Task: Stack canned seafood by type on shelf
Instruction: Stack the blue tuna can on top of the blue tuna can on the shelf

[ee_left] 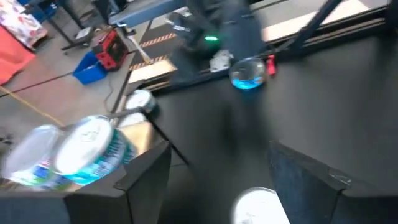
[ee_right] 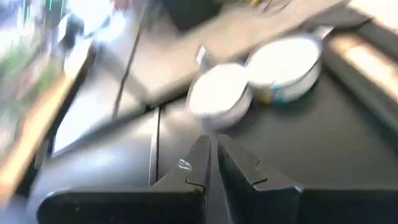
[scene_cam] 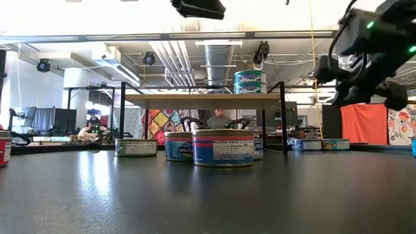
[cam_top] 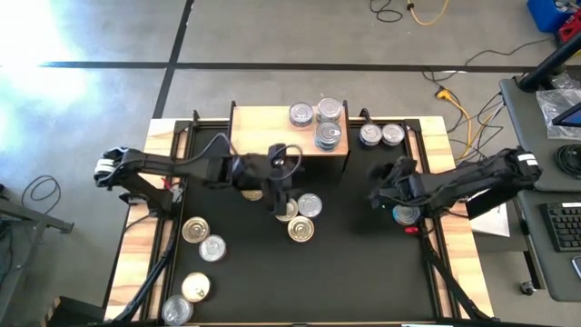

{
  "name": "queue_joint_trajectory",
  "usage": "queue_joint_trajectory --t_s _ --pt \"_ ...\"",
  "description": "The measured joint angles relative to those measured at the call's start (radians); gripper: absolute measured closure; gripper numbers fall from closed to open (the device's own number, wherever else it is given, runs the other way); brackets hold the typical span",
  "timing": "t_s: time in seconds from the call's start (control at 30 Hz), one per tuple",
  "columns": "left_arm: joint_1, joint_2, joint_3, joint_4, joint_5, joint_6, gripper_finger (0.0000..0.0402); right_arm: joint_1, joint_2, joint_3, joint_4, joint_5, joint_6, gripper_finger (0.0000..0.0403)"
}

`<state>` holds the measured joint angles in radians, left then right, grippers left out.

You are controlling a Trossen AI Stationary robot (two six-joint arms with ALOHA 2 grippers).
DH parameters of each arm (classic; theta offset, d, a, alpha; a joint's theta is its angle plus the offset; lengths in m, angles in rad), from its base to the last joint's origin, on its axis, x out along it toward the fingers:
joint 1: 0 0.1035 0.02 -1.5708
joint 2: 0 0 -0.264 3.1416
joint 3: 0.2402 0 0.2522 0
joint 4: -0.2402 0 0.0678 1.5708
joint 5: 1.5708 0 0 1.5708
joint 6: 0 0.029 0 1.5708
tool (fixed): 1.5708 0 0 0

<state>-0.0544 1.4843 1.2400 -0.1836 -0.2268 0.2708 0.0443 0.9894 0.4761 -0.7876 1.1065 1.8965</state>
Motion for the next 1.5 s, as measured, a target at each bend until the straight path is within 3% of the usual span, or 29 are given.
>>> queue_joint_trajectory --t_s 0.1,0.2,0.27,0.37,0.43,0.63,0.8,1.07,1.27,1.5 --pt "-0.025 -0.029 -0.091 0.066 -0.001 -0.023 0.0154 -0.132 0.000 0.000 0.022 0.067 0.050 0.0380" --pt "-0.040 -0.053 -0.150 0.106 -0.002 -0.053 0.0154 -0.279 -0.003 0.020 0.118 0.002 -0.063 0.0381" --pt "-0.045 -0.066 -0.174 0.113 -0.003 -0.075 0.0154 -0.383 -0.003 0.035 0.238 -0.129 -0.269 0.0380" --pt "-0.056 -0.072 -0.196 0.105 -0.003 -0.111 0.0155 -0.546 -0.006 0.052 0.444 -0.416 -0.614 0.0380" --pt "-0.067 -0.075 -0.207 0.105 -0.004 -0.125 0.0155 -0.647 -0.007 0.059 0.532 -0.550 -0.709 0.0380" --pt "-0.126 -0.080 -0.240 0.097 -0.003 -0.187 0.0155 -0.822 -0.007 0.039 0.574 -0.615 -0.530 0.0380" --pt "-0.170 -0.080 -0.244 0.102 -0.003 -0.186 0.0155 -0.881 0.019 0.012 0.758 -0.618 -0.481 0.0380" --pt "-0.172 -0.080 -0.242 0.146 -0.004 -0.181 0.0155 -0.926 0.278 0.064 0.851 -0.686 -0.356 0.0380" --pt "-0.187 -0.080 -0.242 0.126 -0.004 -0.240 0.0155 -0.971 0.471 0.090 1.021 -0.864 -0.314 0.0380" --pt "-0.237 -0.080 -0.243 0.072 -0.013 -0.316 0.0155 -0.959 0.496 0.083 1.019 -0.857 -0.285 0.0380"
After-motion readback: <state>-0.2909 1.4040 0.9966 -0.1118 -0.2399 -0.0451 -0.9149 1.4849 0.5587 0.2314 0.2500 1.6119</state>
